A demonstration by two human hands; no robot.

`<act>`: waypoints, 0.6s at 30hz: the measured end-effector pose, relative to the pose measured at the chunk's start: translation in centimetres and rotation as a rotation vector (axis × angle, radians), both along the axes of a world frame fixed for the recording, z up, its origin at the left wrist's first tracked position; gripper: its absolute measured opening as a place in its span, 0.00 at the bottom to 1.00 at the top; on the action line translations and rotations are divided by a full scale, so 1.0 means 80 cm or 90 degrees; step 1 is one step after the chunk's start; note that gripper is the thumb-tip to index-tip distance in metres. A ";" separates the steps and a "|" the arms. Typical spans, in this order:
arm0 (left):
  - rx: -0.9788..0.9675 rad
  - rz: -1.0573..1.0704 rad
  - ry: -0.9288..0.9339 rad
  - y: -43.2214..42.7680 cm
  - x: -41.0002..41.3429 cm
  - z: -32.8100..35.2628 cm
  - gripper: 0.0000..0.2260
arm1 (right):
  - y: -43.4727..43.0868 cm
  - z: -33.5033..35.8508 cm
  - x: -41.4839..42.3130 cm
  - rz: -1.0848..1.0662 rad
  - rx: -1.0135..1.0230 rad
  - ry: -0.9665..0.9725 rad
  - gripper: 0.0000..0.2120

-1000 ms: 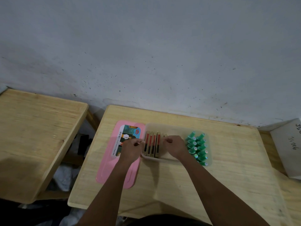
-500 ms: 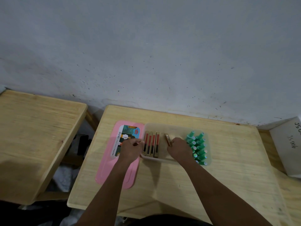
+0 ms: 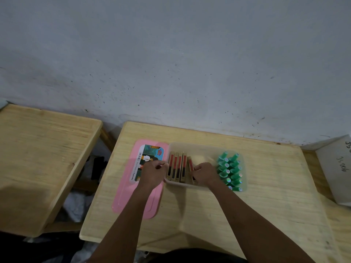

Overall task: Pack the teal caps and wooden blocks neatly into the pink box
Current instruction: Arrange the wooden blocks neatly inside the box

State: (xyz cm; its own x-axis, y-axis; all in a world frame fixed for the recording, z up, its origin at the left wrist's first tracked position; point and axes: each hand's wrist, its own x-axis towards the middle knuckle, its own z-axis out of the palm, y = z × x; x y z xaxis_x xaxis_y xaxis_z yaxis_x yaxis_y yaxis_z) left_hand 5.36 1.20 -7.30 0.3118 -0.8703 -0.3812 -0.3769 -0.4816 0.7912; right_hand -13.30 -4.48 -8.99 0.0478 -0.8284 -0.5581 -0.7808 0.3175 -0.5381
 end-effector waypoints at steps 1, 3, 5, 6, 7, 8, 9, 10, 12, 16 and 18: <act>0.000 0.000 0.001 0.000 0.000 0.001 0.15 | 0.001 -0.002 0.003 0.017 0.000 0.017 0.13; -0.008 0.000 0.001 0.001 -0.001 0.001 0.15 | 0.002 -0.004 0.010 0.029 -0.002 0.019 0.15; -0.011 0.002 -0.002 0.001 -0.001 0.003 0.15 | 0.000 -0.006 0.013 0.042 -0.002 0.019 0.15; -0.010 0.004 -0.003 0.001 -0.001 0.003 0.15 | -0.002 -0.007 0.011 0.057 0.005 0.022 0.15; -0.009 0.006 -0.001 0.001 -0.001 0.003 0.15 | -0.004 -0.006 0.009 0.071 0.017 0.025 0.15; -0.009 0.009 0.002 0.001 -0.002 0.003 0.15 | -0.007 -0.006 0.006 0.085 0.029 0.031 0.14; -0.009 0.011 0.003 0.001 -0.002 0.003 0.15 | -0.009 -0.004 0.003 0.092 0.031 0.038 0.13; -0.009 0.011 0.005 0.001 -0.002 0.004 0.15 | -0.011 -0.001 0.001 0.094 0.012 0.047 0.12; -0.007 0.014 0.012 0.001 -0.002 0.004 0.15 | -0.015 0.007 0.000 0.093 -0.063 0.061 0.16; -0.003 0.010 0.002 0.002 -0.003 0.007 0.15 | -0.025 0.012 0.019 0.187 -0.113 0.025 0.24; -0.002 0.010 -0.002 0.003 -0.004 0.009 0.15 | -0.027 0.010 0.027 0.235 -0.094 0.033 0.25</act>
State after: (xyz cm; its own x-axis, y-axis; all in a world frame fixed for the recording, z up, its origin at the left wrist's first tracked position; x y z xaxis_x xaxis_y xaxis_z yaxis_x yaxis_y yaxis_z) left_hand 5.08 1.42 -6.62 0.3273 -0.8664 -0.3771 -0.3715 -0.4849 0.7918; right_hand -11.17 -6.65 -8.20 0.3317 -0.8324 -0.4438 -0.8553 -0.0669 -0.5138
